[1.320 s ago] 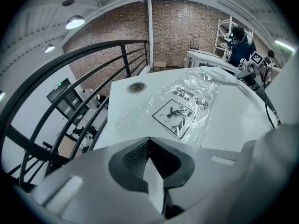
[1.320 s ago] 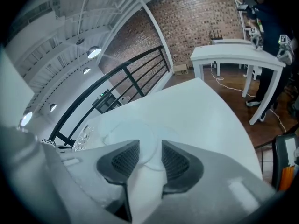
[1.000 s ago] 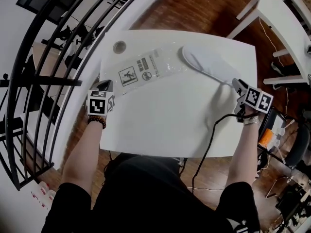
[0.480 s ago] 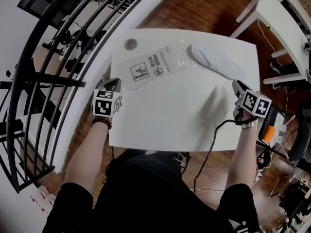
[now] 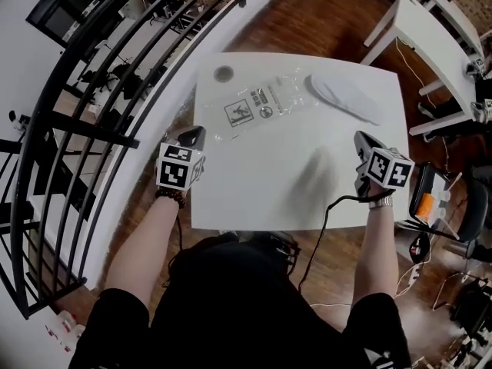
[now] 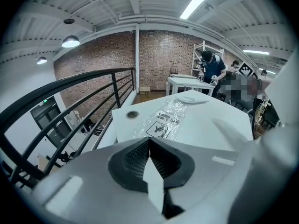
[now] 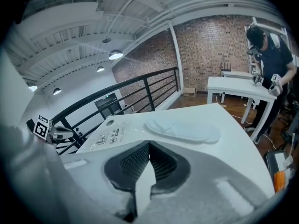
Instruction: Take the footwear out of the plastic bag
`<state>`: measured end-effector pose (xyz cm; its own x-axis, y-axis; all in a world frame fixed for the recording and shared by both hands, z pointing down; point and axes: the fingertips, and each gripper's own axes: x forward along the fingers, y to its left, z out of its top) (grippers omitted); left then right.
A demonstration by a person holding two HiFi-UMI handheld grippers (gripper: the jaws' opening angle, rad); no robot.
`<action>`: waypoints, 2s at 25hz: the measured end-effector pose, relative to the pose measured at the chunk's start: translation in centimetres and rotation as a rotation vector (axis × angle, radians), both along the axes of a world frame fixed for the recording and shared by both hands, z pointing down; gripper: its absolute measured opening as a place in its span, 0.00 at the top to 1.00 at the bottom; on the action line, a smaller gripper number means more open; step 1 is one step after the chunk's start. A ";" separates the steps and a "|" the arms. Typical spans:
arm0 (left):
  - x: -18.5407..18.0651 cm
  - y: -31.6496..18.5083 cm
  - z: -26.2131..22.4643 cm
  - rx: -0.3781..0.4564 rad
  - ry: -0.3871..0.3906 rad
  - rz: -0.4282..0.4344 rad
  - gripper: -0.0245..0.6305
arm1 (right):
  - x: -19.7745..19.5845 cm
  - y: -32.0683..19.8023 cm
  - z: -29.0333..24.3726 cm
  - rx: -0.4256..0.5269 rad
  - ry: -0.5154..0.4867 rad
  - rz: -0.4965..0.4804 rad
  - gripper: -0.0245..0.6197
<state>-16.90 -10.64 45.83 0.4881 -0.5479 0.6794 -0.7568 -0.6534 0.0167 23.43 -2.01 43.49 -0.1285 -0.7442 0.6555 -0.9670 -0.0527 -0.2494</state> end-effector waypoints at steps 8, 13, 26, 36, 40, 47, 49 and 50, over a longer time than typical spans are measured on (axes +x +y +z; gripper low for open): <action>0.1 2.6 -3.9 0.061 0.093 0.130 0.94 | -8.8 2.5 -3.9 0.074 0.058 -0.051 0.97; 0.5 4.7 -6.7 0.102 0.161 0.216 0.94 | -15.0 4.4 -5.8 0.118 0.097 -0.080 0.97; 4.2 12.2 -14.5 0.162 0.306 0.383 0.94 | -24.1 9.9 -10.3 0.220 0.147 -0.121 0.97; 11.0 19.3 -16.9 0.195 0.346 0.457 0.94 | -22.7 13.5 -13.5 0.324 0.191 -0.138 0.97; 12.8 22.1 -16.9 0.211 0.337 0.472 0.94 | -21.9 14.7 -14.0 0.356 0.198 -0.156 0.97; 14.6 24.6 -17.9 0.255 0.308 0.459 0.94 | -21.2 16.1 -15.3 0.399 0.186 -0.204 0.97; 15.1 25.2 -18.1 0.274 0.299 0.453 0.94 | -21.2 16.6 -15.5 0.411 0.189 -0.222 0.97; 15.3 25.5 -18.2 0.282 0.296 0.448 0.94 | -21.1 17.0 -15.6 0.416 0.191 -0.230 0.97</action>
<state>-1.60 14.90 27.61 0.8592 -0.3846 0.3375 -0.3966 -0.9173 -0.0357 2.34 14.98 27.89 -0.2266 -0.9136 0.3376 -0.9722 0.2331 -0.0218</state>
